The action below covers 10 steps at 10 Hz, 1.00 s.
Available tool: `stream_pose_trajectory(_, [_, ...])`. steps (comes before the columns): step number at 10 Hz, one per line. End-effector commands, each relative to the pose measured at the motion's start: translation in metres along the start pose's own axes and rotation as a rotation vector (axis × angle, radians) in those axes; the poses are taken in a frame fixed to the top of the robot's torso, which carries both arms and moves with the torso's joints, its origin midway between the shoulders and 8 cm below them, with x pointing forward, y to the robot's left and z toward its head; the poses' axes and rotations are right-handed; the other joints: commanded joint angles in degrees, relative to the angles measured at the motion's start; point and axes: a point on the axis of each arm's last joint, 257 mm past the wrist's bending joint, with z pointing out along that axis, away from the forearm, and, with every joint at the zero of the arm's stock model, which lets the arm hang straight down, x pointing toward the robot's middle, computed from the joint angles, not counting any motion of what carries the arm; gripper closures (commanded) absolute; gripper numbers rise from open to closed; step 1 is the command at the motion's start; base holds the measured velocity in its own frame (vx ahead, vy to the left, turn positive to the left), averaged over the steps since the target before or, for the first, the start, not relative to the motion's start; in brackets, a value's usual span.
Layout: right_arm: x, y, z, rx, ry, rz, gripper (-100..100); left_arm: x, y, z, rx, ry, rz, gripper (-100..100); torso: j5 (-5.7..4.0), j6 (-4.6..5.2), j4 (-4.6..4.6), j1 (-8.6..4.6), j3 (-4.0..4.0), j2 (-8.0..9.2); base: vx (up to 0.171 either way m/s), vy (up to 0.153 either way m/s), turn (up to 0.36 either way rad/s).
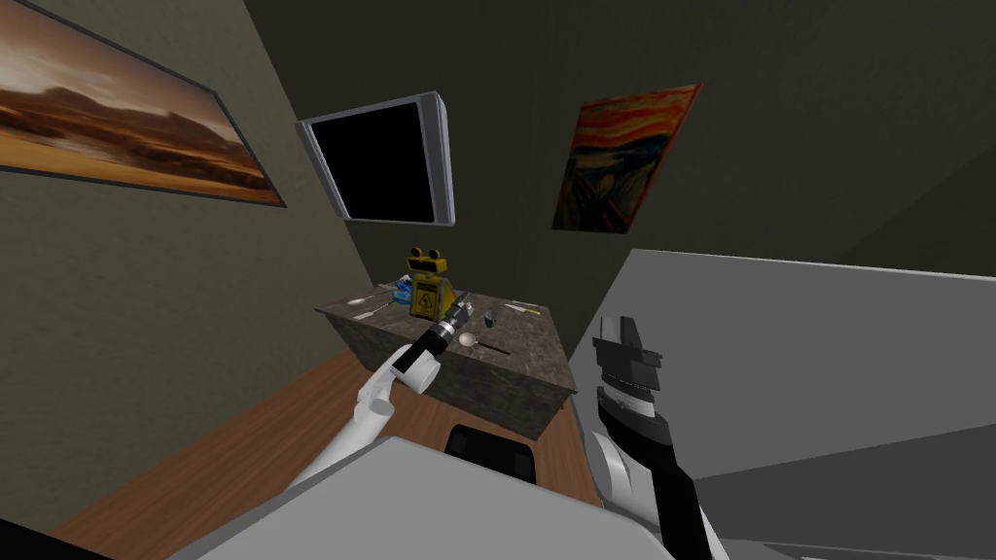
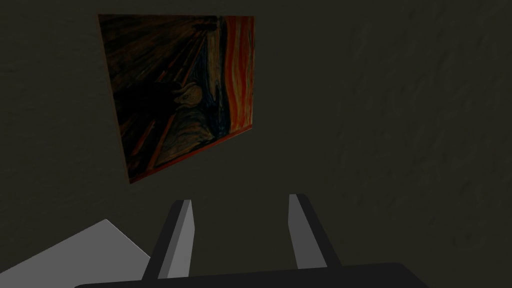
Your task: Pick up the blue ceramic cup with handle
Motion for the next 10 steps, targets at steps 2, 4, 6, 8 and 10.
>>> stream_pose_trajectory(2, [0.0, 0.0, 0.0, 0.0, 0.0, 0.0, 0, 0.003, 0.013, 0.009, -0.061, 0.008, -0.043, -100, 0.0, 0.01, 0.0, -0.01, 0.0, 0.01, 0.008, -0.013, 0.046])
stream_pose_trajectory(4, [0.0, 0.0, 0.0, 0.0, 0.0, 0.0, 0, 0.003, 0.025, 0.015, -0.11, 0.008, -0.066, -100, -0.01, 0.01, 0.0, -0.03, 0.0, 0.01, 0.007, -0.016, 0.052])
stream_pose_trajectory(6, [0.0, 0.0, 0.0, 0.0, 0.0, 0.0, 0, 0.003, 0.035, 0.02, -0.156, 0.006, -0.087, -100, -0.01, 0.01, 0.0, -0.04, 0.0, 0.01, 0.006, -0.023, 0.039])
stream_pose_trajectory(8, [0.0, 0.0, 0.0, 0.0, 0.0, 0.0, 0, 0.001, 0.047, 0.025, -0.204, -0.001, -0.104, -100, -0.02, 0.01, 0.0, -0.08, 0.01, 0.02, 0.005, -0.029, 0.035])
stream_pose_trajectory(10, [0.0, 0.0, 0.0, 0.0, 0.0, 0.0, 0, -0.002, 0.059, 0.029, -0.256, -0.012, -0.118, -100, -0.02, 0.01, 0.0, -0.09, 0.0, 0.01, 0.008, -0.032, 0.024])
